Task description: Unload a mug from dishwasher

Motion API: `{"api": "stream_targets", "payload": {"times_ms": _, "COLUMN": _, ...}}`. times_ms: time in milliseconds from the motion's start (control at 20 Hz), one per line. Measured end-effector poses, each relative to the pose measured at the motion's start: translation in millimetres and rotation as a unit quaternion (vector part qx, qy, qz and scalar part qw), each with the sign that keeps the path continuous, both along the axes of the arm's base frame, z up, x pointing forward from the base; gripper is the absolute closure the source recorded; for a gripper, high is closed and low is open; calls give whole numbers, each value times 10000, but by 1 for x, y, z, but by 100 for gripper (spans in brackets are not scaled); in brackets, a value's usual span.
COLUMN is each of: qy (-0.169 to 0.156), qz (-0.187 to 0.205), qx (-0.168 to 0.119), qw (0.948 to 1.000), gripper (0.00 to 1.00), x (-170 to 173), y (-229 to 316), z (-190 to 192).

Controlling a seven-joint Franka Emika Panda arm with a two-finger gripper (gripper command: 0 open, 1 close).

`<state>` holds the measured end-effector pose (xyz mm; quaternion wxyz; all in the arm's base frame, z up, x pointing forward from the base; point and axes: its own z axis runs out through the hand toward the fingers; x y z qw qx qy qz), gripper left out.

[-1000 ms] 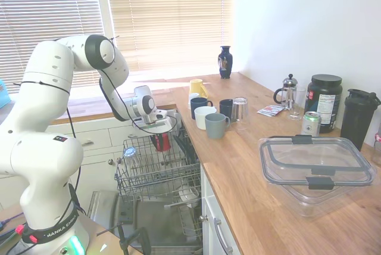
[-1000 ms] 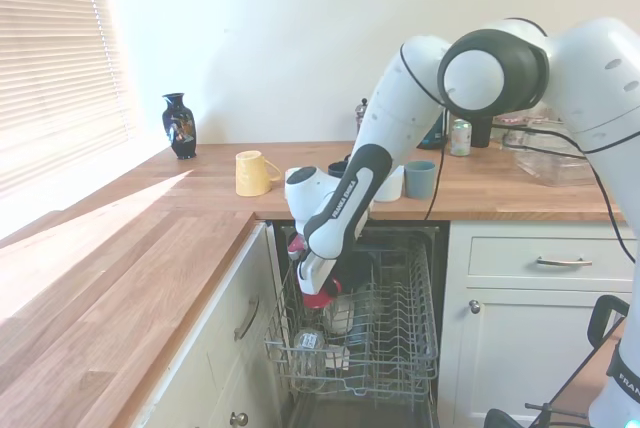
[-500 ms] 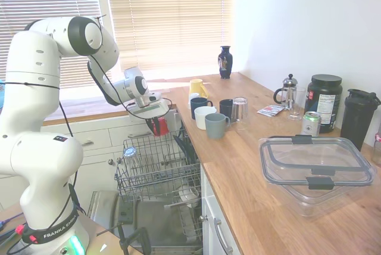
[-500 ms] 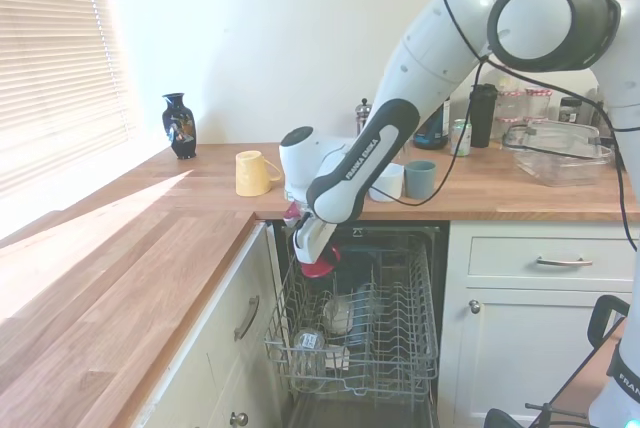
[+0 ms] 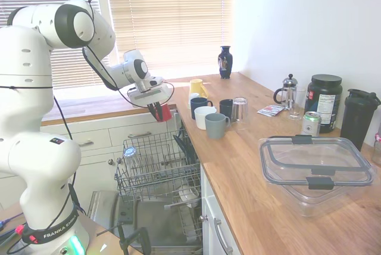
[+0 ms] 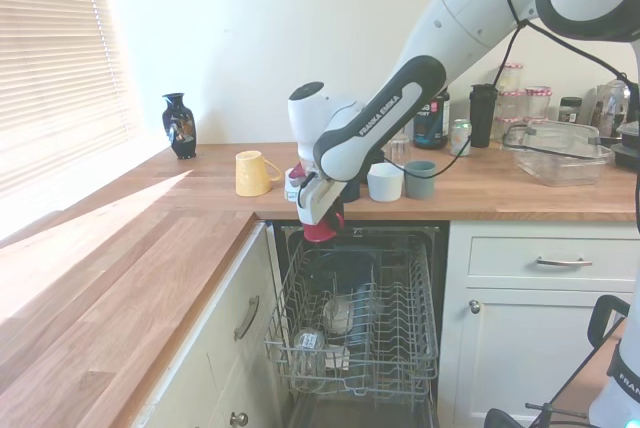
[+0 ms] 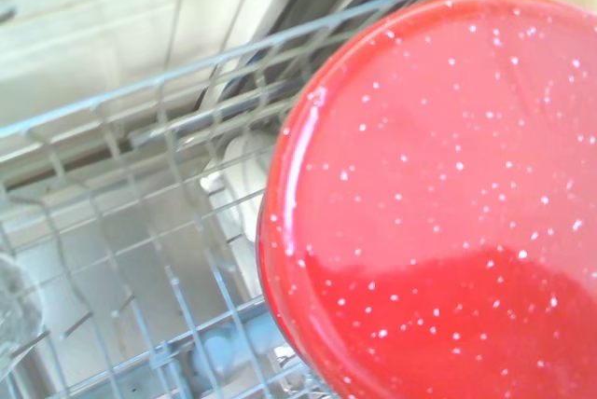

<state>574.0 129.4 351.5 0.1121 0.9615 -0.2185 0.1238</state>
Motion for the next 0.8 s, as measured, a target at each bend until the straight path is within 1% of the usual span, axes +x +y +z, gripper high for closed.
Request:
{"api": "stream_targets", "payload": {"times_ms": 150, "qy": -110, "qz": -168, "qx": 103, "qw": 9997, "gripper": 100, "x": 1, "y": -13, "z": 16}}
{"api": "stream_targets", "payload": {"times_ms": 300, "qy": -154, "qz": -345, "qx": 201, "qw": 9991, "gripper": 100, "x": 3, "y": -26, "z": 26}}
{"api": "stream_targets", "payload": {"times_ms": 600, "qy": -92, "qz": -688, "qx": 379, "qw": 9969, "gripper": 100, "x": 7, "y": -52, "z": 26}}
{"api": "stream_targets", "payload": {"times_ms": 800, "qy": -64, "qz": -811, "qx": 412, "qw": 9958, "gripper": 100, "x": 17, "y": -62, "z": 24}}
